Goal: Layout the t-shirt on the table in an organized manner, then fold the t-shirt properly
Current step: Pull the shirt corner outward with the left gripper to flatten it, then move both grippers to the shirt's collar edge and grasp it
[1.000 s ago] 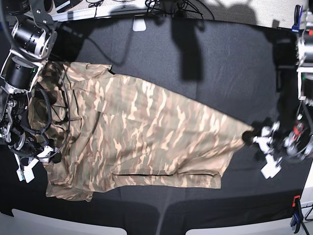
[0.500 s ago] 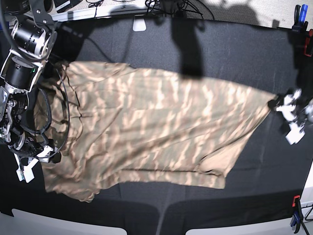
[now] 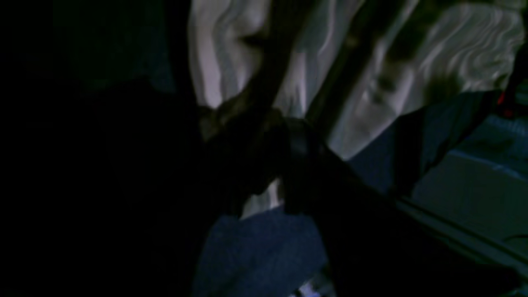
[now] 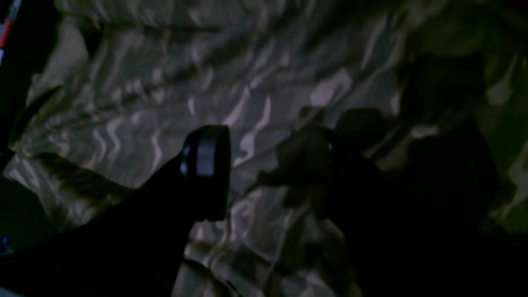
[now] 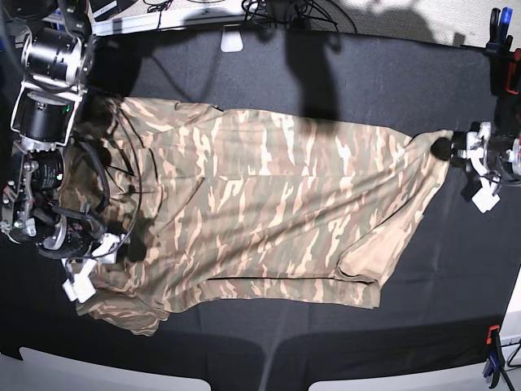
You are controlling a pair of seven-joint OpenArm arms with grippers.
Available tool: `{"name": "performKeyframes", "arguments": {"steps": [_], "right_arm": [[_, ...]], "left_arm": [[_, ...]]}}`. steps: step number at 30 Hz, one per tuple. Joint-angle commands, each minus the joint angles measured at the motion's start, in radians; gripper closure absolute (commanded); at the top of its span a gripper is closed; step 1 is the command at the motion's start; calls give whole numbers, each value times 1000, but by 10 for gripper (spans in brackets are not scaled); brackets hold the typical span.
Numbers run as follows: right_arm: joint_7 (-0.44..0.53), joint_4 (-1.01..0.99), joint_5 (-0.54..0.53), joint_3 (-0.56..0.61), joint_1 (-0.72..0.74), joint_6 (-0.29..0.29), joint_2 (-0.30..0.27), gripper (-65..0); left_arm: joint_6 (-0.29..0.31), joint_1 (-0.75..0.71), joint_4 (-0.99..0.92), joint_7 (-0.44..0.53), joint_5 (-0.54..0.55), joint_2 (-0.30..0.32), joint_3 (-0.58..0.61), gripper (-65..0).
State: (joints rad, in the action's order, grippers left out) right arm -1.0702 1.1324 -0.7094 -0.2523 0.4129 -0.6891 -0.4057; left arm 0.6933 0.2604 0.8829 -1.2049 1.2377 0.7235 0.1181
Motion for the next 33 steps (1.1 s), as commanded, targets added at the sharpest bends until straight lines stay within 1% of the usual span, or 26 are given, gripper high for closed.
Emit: {"name": "performKeyframes", "arguments": {"steps": [1, 4, 7, 10, 13, 15, 16, 20, 23, 25, 27, 30, 33], "right_arm": [[29, 21, -28, -13, 29, -9, -18, -281], [38, 40, -28, -19, 29, -9, -18, -280], [38, 111, -29, -19, 27, -9, -18, -281], [38, 212, -28, -19, 27, -9, -18, -280], [24, 299, -27, -19, 27, -9, -17, -281], [-10, 343, -28, -19, 26, -9, -17, -281], [-23, 365, -28, -19, 16, -9, -18, -281], [-20, 474, -27, -15, -84, -9, -10, -280], [-19, 564, -22, -13, -188, -9, 9, -280], [-1, 618, 26, -13, -254, -9, 23, -280], [40, 671, 108, -13, -315, -9, 32, -280], [73, 757, 195, -13, -409, -9, 30, -280], [84, 848, 208, -11, -512, -9, 26, -280]], "left_arm": [[5, 23, 14, 47, -16, 22, -6, -157], [5, 25, 28, 213, -116, 19, -6, -155], [5, 25, 88, 314, -237, 5, -6, -155], [5, 25, 177, 423, -392, -11, -6, -155], [5, 25, 274, 524, -581, -21, -6, -155], [-65, 24, 327, 560, -691, -26, -6, -155], [-81, 23, 349, 568, -715, -25, -6, -155], [-80, 21, 425, 570, -705, -32, -6, -155], [-79, 19, 488, 568, -684, -45, -6, -155], [-79, 15, 539, 560, -679, -61, -6, -155], [-79, -1, 601, 550, -680, -80, -6, -154], [-77, -51, 709, 547, -695, -111, -5, -119], [-79, -117, 808, 550, -744, -137, -5, -112]]}}
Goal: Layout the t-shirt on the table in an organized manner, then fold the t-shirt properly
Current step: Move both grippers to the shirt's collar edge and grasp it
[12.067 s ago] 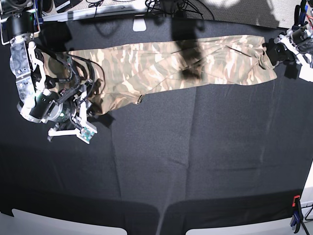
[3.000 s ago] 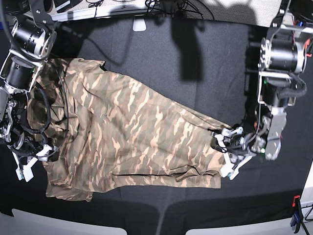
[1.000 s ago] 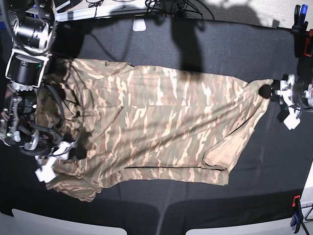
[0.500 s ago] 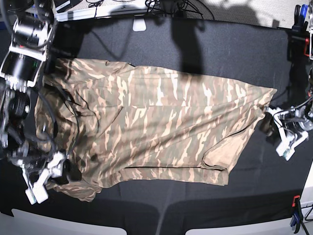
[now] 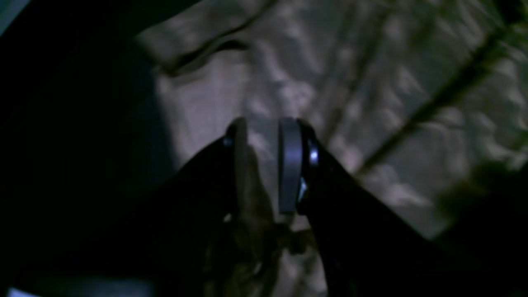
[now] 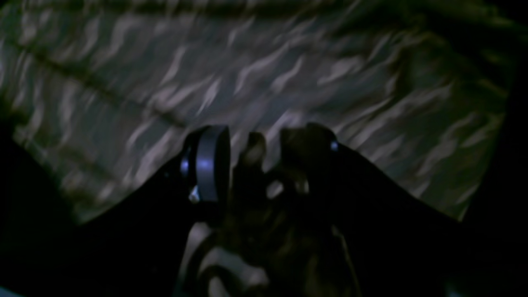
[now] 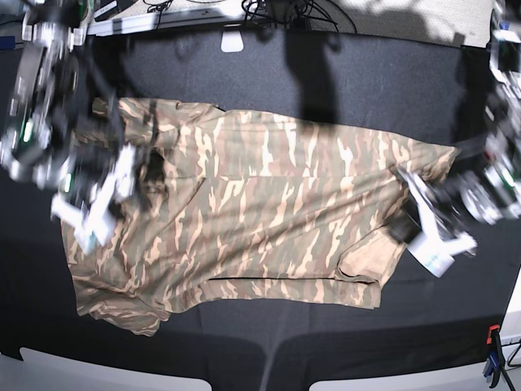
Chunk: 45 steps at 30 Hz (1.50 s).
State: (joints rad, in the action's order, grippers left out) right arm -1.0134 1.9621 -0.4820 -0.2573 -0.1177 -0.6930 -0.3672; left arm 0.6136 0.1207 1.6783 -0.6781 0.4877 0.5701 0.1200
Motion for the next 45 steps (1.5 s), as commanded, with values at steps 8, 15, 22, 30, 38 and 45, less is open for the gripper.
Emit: {"name": "performKeyframes", "arguments": {"steps": [8, 15, 22, 30, 38, 45], "right_arm": [[31, 131, 50, 184, -185, -5, -50, -280], [132, 128, 302, 409, -182, -5, -132, -280], [180, 35, 506, 581, -182, -5, -182, -280], [174, 22, 578, 592, -183, 59, -206, -280], [132, 22, 586, 592, -185, 106, -317, -279], [146, 22, 602, 592, -182, 133, -320, 0]], "left_arm": [[-1, -161, 146, 17, -16, 9, -7, -112], [0, -286, 149, 18, -16, 9, -7, -112], [0, -320, 148, 20, -16, -17, -7, -112], [-1, -323, 147, 13, -24, -46, -7, -112], [-132, -323, 134, 45, -177, -46, -7, -115], [-132, -323, 117, 43, -229, -46, -7, -196]]}}
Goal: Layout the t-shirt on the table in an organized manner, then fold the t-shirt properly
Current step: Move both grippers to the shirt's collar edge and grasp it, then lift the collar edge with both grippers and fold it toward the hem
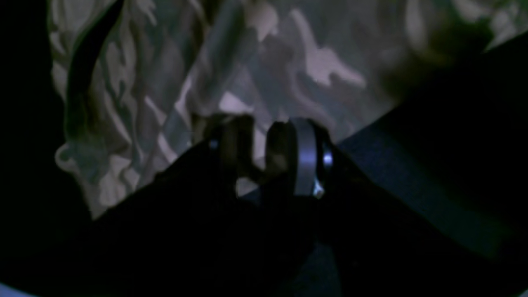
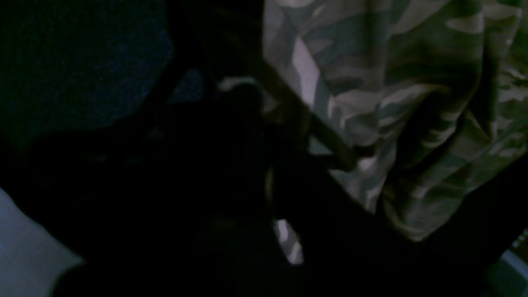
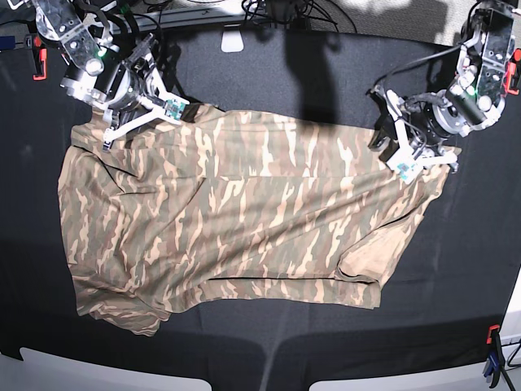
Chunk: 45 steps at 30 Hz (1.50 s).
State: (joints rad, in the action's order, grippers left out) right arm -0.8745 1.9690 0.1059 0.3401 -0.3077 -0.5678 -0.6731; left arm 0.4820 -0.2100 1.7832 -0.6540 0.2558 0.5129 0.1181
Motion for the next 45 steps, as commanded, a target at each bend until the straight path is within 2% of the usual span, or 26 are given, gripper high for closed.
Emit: {"name": "performKeyframes", "arguments": {"steps": [1, 5, 9, 12, 16, 20, 23, 26, 30, 35, 39, 42, 43, 45], "right_arm": [[22, 15, 33, -6, 8, 34, -14, 0], [71, 16, 112, -6, 28, 169, -14, 0], [71, 16, 109, -6, 105, 258, -13, 0], [67, 16, 49, -6, 196, 305, -9, 0], [33, 16, 39, -7, 303, 311, 45, 0], [33, 16, 21, -7, 373, 311, 108, 0], [32, 14, 21, -7, 412, 311, 130, 0], [32, 9, 21, -14, 441, 311, 130, 0], [42, -47, 17, -70, 492, 322, 133, 0], [24, -259, -121, -152, 596, 321, 133, 0], [-6, -430, -173, -155, 678, 312, 134, 0], [-26, -488, -225, -155, 710, 311, 133, 0], [-35, -488, -254, -155, 712, 294, 133, 0], [-44, -485, -330, -155, 711, 196, 134, 0]], "left_arm": [[-1, 7, 1, 19, 4, 11, -5, -197], [-4, 8, -40, 20, 7, 11, -5, -197], [-4, 8, -43, 32, 63, 11, -5, -196], [-4, 8, -43, 67, 80, -8, -5, -196], [-8, 8, -52, 153, -25, -72, -5, -196], [-73, 17, -111, 266, -150, -137, -5, -196], [-146, 42, -167, 297, -225, -156, -5, -196], [-195, 79, -220, 286, -229, -150, -5, -196], [-195, 114, -262, 282, -229, -150, -5, -196], [-195, 146, -267, 285, -229, -150, -5, -196], [-195, 175, -267, 288, -230, -150, -5, -196], [-195, 190, -268, 282, -229, -150, -5, -196], [-195, 191, -268, 279, -229, -150, -5, -196], [-195, 190, -268, 280, -229, -150, -5, -196]]}}
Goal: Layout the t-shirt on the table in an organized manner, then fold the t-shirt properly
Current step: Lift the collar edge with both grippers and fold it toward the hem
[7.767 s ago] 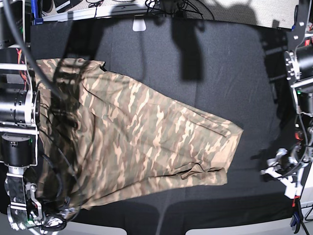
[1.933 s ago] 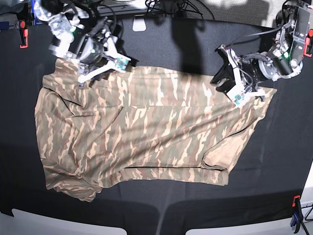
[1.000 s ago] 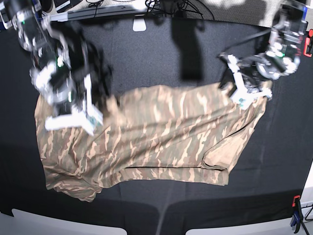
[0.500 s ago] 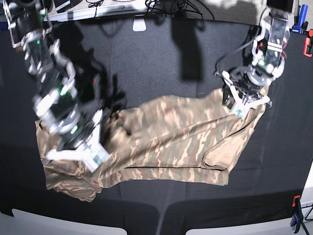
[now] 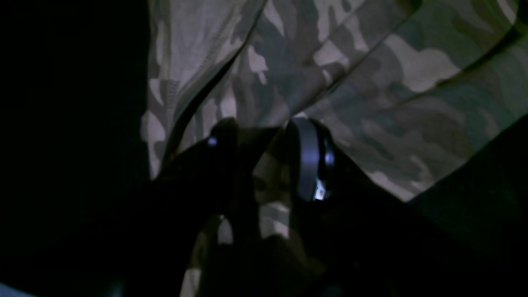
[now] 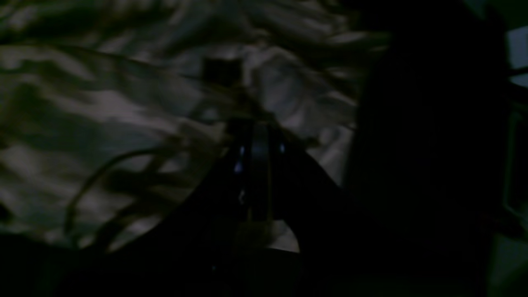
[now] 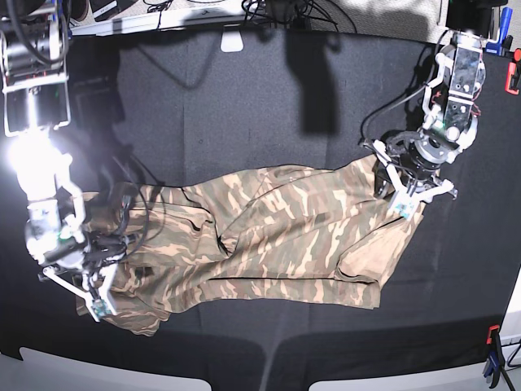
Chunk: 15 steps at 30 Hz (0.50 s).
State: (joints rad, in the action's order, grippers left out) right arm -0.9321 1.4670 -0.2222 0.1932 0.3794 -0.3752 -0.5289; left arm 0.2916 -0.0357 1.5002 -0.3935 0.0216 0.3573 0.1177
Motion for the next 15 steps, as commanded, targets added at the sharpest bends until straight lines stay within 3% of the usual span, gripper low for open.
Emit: {"name": "performKeyframes", "arguments": {"steps": [1, 5, 6, 10, 15], "right_arm": [[7, 17, -48, -8, 25, -57, -8, 0], [-73, 18, -130, -8, 24, -268, 47, -7], [-113, 18, -129, -8, 24, -311, 69, -59], [-166, 17, -242, 46, 14, -323, 92, -232], [-167, 17, -198, 226, 14, -323, 86, -254]], "left_arm": [[-5, 16, 15, 19, 5, 6, -5, -196], [-5, 16, 15, 20, 5, 6, -5, -196], [-5, 16, 15, 19, 5, 6, -5, -196], [-5, 16, 15, 16, 5, 6, -5, -196], [-5, 16, 15, 12, 5, 6, -5, -196]]}}
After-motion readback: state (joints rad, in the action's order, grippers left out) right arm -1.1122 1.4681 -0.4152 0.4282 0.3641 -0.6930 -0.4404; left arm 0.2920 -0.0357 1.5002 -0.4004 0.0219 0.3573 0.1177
